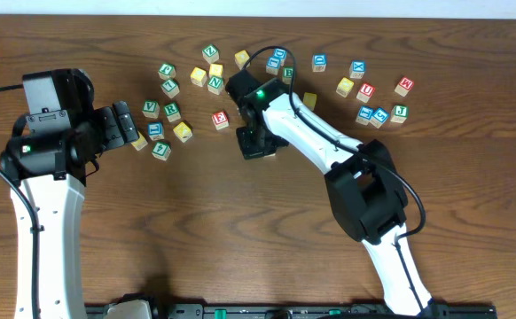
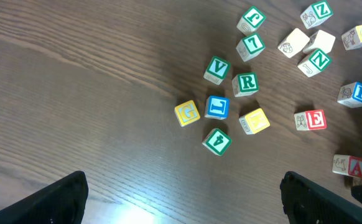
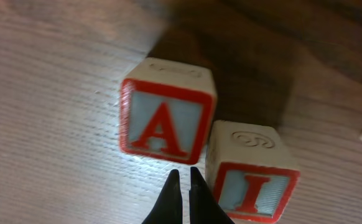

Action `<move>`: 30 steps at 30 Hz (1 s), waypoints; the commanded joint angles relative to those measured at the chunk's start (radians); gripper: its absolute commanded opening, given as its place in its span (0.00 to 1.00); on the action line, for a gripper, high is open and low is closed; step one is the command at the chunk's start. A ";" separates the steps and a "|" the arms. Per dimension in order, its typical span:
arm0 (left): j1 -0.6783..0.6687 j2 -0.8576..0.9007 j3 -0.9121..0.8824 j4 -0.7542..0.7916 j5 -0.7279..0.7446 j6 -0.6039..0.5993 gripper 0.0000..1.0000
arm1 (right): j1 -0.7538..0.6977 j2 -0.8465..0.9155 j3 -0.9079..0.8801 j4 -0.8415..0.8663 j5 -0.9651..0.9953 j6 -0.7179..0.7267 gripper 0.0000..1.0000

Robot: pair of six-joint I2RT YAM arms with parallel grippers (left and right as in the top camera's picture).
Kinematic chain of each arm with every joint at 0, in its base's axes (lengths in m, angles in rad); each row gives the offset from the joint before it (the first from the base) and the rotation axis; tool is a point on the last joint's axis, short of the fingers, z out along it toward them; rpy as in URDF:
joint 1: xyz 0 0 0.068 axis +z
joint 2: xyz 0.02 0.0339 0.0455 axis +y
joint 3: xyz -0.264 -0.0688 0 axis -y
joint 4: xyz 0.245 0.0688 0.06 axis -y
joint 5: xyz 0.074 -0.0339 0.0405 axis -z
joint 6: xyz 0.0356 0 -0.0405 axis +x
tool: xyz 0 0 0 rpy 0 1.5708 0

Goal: Spell out AI2
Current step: 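Carry the blue 2 block forward and set it right of the I, then open the right gripper and lift it back toward the pile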

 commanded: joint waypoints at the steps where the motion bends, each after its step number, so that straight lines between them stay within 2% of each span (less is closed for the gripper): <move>1: 0.004 0.005 0.003 -0.003 -0.002 0.006 0.98 | -0.023 -0.002 -0.002 0.000 0.017 0.014 0.01; 30: 0.004 0.005 0.003 -0.003 -0.002 0.006 0.97 | -0.096 -0.002 -0.002 0.071 0.029 -0.004 0.02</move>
